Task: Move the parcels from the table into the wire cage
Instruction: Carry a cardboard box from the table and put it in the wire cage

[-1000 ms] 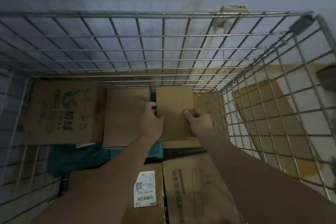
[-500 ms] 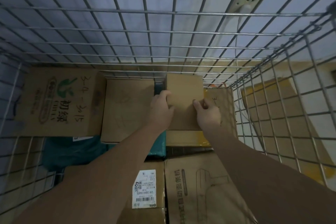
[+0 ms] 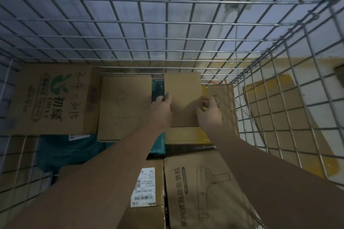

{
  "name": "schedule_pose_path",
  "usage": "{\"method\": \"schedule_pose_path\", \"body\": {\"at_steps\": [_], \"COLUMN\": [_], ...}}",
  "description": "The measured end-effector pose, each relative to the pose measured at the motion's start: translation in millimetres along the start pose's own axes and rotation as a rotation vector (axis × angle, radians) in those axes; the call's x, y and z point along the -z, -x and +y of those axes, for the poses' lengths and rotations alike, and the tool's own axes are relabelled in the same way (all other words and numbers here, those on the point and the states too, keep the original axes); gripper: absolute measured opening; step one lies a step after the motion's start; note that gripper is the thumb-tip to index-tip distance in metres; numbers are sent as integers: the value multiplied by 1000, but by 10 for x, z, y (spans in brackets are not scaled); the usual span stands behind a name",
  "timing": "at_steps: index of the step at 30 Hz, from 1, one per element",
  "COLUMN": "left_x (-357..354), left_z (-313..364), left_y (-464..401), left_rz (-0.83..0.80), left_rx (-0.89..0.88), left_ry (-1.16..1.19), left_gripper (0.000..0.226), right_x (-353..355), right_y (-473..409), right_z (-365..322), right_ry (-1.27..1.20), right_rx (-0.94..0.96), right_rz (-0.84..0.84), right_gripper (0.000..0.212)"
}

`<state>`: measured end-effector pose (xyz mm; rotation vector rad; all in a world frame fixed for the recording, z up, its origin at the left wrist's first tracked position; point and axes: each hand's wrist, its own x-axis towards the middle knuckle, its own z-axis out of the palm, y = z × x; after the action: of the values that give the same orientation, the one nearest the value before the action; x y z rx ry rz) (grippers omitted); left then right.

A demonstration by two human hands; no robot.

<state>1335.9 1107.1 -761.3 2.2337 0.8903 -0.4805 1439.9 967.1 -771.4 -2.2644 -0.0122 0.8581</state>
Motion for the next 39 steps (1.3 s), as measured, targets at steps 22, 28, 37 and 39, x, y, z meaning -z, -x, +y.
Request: {"method": "schedule_pose_path", "body": {"at_steps": [22, 28, 37, 39], "left_x": [5447, 6292, 6052, 5705], "left_z": [2247, 2618, 2147, 2021], "left_y": [3747, 5812, 8917, 9710], "left_rz": [473, 796, 1026, 1058], "left_rx": [-57, 101, 568, 720], "left_ry": [-318, -405, -408, -398], "left_gripper": [88, 86, 82, 83], "right_x": [3443, 3988, 3381, 3099], "right_y": [3480, 5043, 7610, 8330], "right_z": [-5185, -6068, -6277, -6082], "right_ry": [898, 897, 922, 932], "right_rx": [1042, 1311, 1770, 1897], "right_rz": [-61, -7, -187, -264], "right_gripper": [77, 81, 84, 82]}}
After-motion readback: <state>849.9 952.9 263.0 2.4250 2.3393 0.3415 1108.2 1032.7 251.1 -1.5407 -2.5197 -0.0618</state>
